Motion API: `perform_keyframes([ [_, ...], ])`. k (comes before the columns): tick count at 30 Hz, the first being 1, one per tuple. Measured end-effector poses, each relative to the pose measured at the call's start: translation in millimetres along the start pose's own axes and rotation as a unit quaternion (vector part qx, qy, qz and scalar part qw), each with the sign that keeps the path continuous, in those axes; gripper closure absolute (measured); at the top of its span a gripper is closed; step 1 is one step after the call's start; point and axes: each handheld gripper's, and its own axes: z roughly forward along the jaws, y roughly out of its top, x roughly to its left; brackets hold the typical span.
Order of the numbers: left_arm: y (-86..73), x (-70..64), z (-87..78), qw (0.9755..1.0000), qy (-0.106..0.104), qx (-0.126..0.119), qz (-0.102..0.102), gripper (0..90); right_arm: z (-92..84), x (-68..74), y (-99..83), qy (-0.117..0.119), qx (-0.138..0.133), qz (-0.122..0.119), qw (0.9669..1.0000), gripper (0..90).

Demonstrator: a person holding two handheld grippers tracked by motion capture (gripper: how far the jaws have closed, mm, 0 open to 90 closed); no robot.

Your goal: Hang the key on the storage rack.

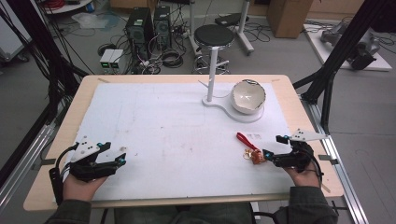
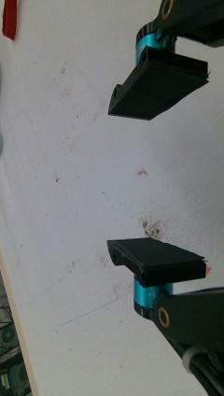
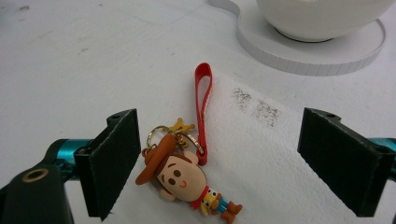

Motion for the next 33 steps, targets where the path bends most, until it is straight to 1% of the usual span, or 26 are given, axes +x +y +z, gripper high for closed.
perform_keyframes([
  [5,0.4,0.2,2.7,1.0,-0.003,0.003,0.001,30.0,1.7,0.0,-0.2,0.002,0.004,-0.002,1.0,12.6],
  [6,0.4,0.0,3.2,1.0,-0.004,0.003,0.0,30.0,1.7,0.5,-0.3,0.003,0.005,0.0,1.0,12.6],
  [10,0.8,-0.5,3.7,1.0,-0.005,0.003,0.002,30.0,0.6,1.0,-0.3,0.002,0.003,-0.004,1.0,12.6],
  [12,0.8,-0.6,3.7,1.0,-0.005,0.003,0.003,30.0,-0.7,2.3,-0.1,0.002,0.003,0.001,1.0,12.6],
  [14,0.6,0.0,2.9,1.0,-0.004,0.002,0.003,30.0,-1.1,2.3,0.1,0.0,0.0,-0.001,1.0,12.6],
  [17,0.5,0.0,2.3,1.0,-0.004,0.0,0.001,30.0,-1.8,3.5,0.4,0.001,0.001,0.0,1.0,12.6],
  [19,0.5,0.0,2.1,1.0,-0.004,0.001,0.003,30.0,-1.7,4.1,0.5,0.001,0.001,-0.003,1.0,12.6],
  [21,0.6,-0.6,2.3,1.0,-0.005,0.001,0.002,30.0,-1.6,5.1,0.8,0.001,0.003,0.0,1.0,12.7],
  [23,0.6,-0.9,2.5,1.0,-0.006,0.001,0.002,30.0,-0.8,5.2,1.3,0.0,0.002,-0.003,1.0,12.8],
  [33,-0.4,-1.7,3.3,1.0,-0.005,0.003,0.003,30.0,3.5,6.2,8.5,-0.003,0.0,-0.005,1.0,13.7],
])
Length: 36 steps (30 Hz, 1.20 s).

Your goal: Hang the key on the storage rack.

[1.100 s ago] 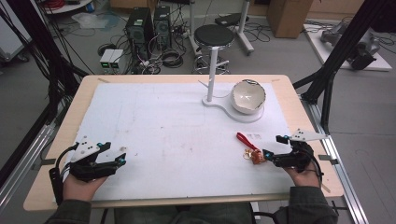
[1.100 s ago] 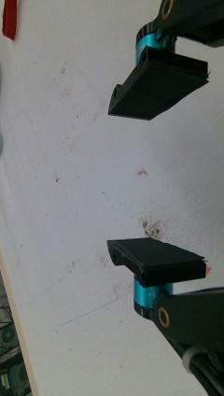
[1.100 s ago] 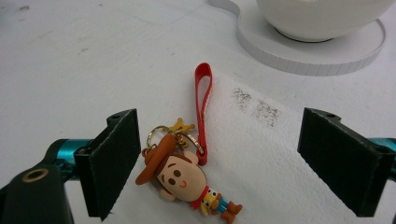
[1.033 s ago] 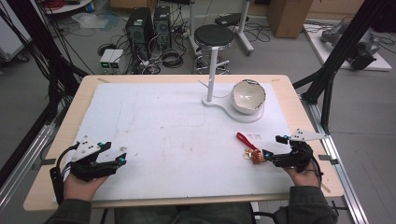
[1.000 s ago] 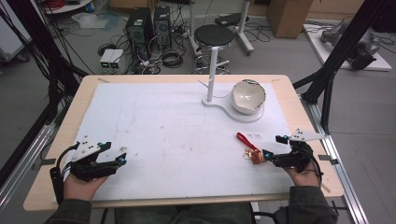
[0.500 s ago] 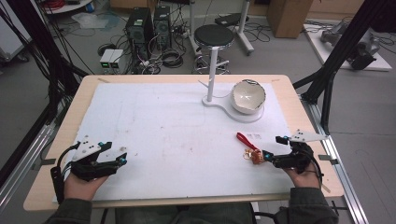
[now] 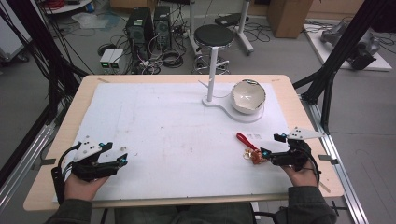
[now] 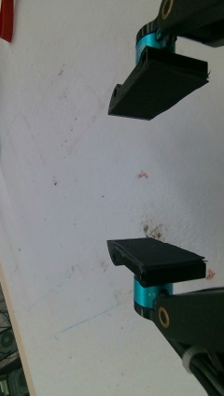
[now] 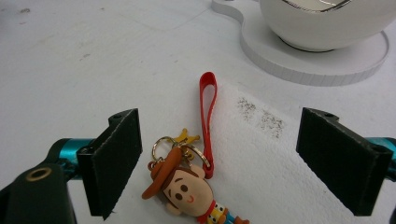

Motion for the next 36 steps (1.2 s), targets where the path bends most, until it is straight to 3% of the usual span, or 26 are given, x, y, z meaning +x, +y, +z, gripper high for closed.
perform_keyframes([
  [12,-1.2,0.1,1.3,1.0,0.001,0.004,0.003,30.0,18.6,-1.5,12.7,-0.004,0.017,-0.004,0.9998,17.7],
  [22,-1.5,-0.8,3.7,1.0,-0.001,0.007,0.002,30.0,38.7,0.0,17.5,-0.006,0.06,-0.006,0.9982,25.3],
  [28,-1.4,-1.3,5.0,1.0,0.0,0.009,0.004,30.0,44.6,0.0,18.4,-0.007,0.079,-0.008,0.9968,37.3],
  [36,-1.9,-0.8,5.6,1.0,-0.001,0.009,0.003,30.0,54.8,4.2,19.2,-0.01,0.121,-0.022,0.9923,52.1],
])
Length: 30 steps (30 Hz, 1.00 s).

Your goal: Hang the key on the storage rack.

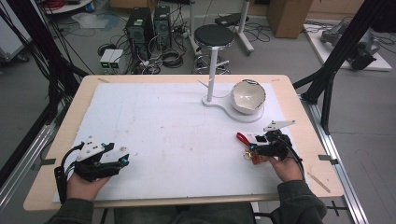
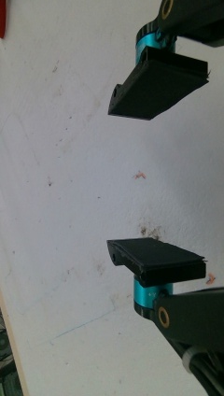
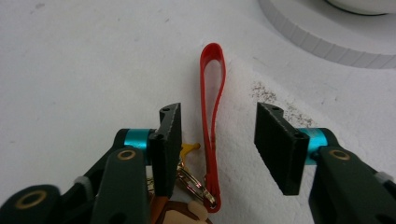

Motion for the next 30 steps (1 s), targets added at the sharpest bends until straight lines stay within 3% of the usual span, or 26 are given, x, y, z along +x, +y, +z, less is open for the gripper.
perform_keyframes([
  [13,0.0,-1.2,1.7,1.0,-0.002,0.001,-0.001,30.0,11.5,3.9,2.6,0.004,0.048,-0.005,0.9988,71.1],
  [30,0.1,-0.4,1.4,1.0,-0.001,0.002,0.002,30.0,16.4,3.4,2.9,0.011,0.061,0.002,0.9981,85.3],
])
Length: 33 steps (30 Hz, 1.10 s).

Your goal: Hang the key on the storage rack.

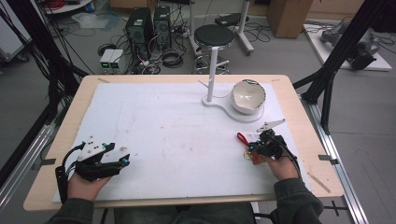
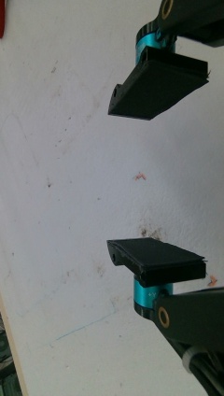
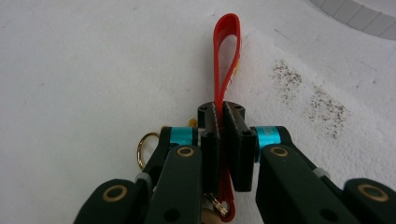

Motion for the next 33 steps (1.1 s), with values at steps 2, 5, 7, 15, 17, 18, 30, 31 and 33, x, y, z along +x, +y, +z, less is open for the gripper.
perform_keyframes([
  [2,-0.1,0.1,-0.1,1.0,0.001,0.0,-0.001,30.0,-0.5,0.2,-0.2,-0.002,0.002,0.003,1.0,85.6],
  [5,-0.2,0.0,-0.2,1.0,0.0,-0.001,-0.003,30.0,-1.1,-0.4,-0.4,-0.001,-0.001,0.002,1.0,85.9],
  [7,-0.2,0.0,-0.3,1.0,0.0,-0.002,-0.002,30.0,-2.8,-0.3,-0.7,0.001,-0.003,0.003,1.0,85.9],
  [15,-0.1,0.0,-0.4,1.0,0.0,-0.002,-0.001,30.0,-11.3,0.3,-0.7,0.006,-0.033,0.002,0.9994,86.0],
  [17,-0.2,-0.1,-0.5,1.0,0.001,-0.002,-0.004,30.0,-13.9,1.8,0.3,0.006,-0.039,0.004,0.9992,86.0],
  [18,-0.2,0.2,-0.6,1.0,0.001,-0.002,-0.002,30.0,-13.9,1.8,0.3,0.006,-0.039,0.004,0.9992,86.0],
  [30,-0.4,0.0,-1.2,1.0,0.003,-0.002,-0.002,30.0,-32.3,9.9,8.7,0.002,-0.078,-0.01,0.9969,86.0],
  [31,-0.4,0.2,-1.2,1.0,0.004,-0.002,-0.002,30.0,-35.6,11.1,10.5,0.003,-0.085,-0.013,0.9963,86.0],
  [33,-0.4,0.1,-1.2,1.0,0.004,-0.002,-0.003,30.0,-39.7,12.0,12.5,0.006,-0.093,-0.016,0.9955,86.1],
])
